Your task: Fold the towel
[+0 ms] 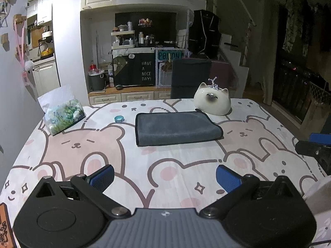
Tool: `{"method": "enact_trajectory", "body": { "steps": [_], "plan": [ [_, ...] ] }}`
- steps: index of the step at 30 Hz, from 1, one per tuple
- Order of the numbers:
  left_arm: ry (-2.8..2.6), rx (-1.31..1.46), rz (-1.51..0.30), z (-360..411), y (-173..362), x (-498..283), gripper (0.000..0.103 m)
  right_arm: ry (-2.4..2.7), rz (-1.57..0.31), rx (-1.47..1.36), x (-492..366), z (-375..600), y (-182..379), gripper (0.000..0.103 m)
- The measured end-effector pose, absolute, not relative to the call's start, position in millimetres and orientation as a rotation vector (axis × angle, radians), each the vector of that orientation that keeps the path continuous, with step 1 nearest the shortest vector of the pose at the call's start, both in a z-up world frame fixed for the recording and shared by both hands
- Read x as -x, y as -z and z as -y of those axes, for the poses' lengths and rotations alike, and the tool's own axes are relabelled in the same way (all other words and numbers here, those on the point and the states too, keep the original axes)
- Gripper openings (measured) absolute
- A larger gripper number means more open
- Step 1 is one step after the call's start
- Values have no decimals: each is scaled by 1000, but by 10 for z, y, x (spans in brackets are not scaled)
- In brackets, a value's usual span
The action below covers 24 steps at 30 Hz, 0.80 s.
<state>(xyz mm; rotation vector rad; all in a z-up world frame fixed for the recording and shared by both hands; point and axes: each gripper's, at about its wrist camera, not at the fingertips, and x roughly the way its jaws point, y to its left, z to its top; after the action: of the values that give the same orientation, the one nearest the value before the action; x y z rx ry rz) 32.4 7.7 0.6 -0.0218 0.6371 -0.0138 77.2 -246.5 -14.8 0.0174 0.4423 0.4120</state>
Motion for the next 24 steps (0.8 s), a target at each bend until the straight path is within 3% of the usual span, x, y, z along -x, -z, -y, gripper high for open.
{"method": "enact_trajectory", "body": {
  "steps": [24],
  "plan": [
    [7, 21, -632, -78, 9, -308, 103, -392, -448, 8, -737, 2427, 201, 103]
  ]
}}
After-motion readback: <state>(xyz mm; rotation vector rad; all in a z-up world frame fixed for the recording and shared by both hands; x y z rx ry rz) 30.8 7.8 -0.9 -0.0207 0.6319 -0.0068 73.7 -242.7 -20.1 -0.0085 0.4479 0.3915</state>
